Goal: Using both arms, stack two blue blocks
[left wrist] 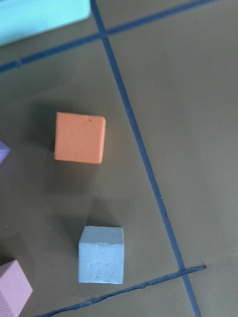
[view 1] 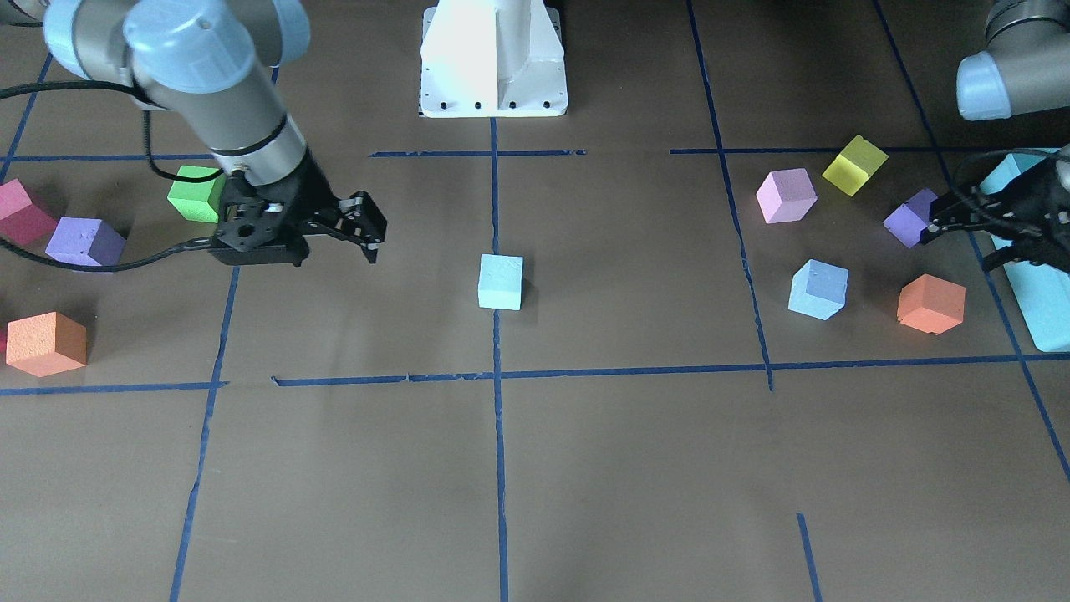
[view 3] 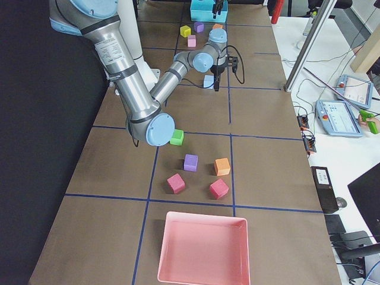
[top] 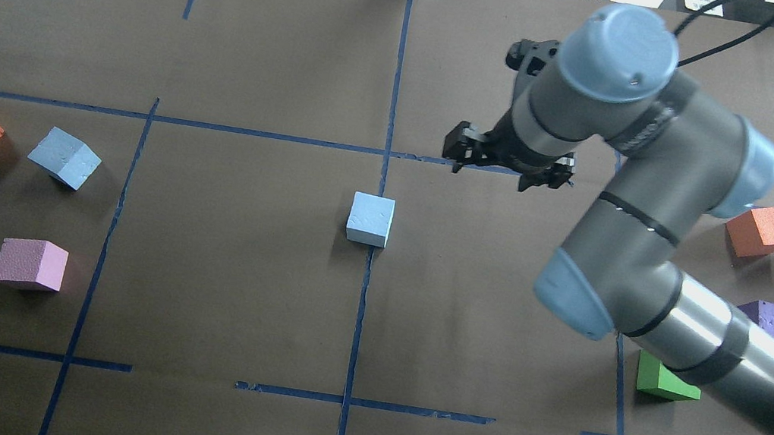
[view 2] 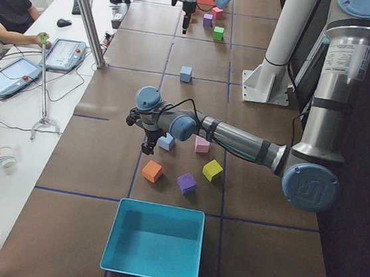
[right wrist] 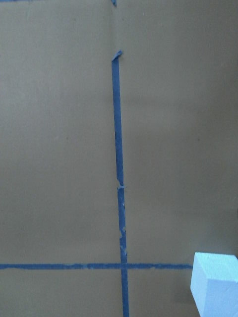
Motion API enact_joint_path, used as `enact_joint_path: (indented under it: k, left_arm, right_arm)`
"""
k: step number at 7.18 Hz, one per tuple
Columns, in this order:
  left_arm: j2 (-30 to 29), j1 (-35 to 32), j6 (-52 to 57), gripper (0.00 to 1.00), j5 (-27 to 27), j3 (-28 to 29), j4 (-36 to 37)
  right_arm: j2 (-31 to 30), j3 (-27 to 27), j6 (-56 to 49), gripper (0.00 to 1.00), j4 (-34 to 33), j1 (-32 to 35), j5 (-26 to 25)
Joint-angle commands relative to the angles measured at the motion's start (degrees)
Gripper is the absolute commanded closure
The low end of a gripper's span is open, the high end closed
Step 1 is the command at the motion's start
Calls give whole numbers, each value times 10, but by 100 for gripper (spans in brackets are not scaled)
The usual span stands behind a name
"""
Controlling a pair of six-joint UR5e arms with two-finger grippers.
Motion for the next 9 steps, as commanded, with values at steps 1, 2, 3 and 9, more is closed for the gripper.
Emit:
enact_joint_path:
  k: [1,2,3,9]
  left_arm:
    - [-39,96,-76,0,71,18,-22]
    - [-41,113,-79,0,87,20,-24]
    - [-42,126,-80,0,91,24,-24]
    - [-61,148,-95,19,106,60,-25]
  right_arm:
    - [-28,9,-28,0,3,14,9]
    - [-30,8,-28,0,4,13,6]
    - [-34,7,-28,0,5,12,6]
    - [-35,5,-26,0,6,-6,-9]
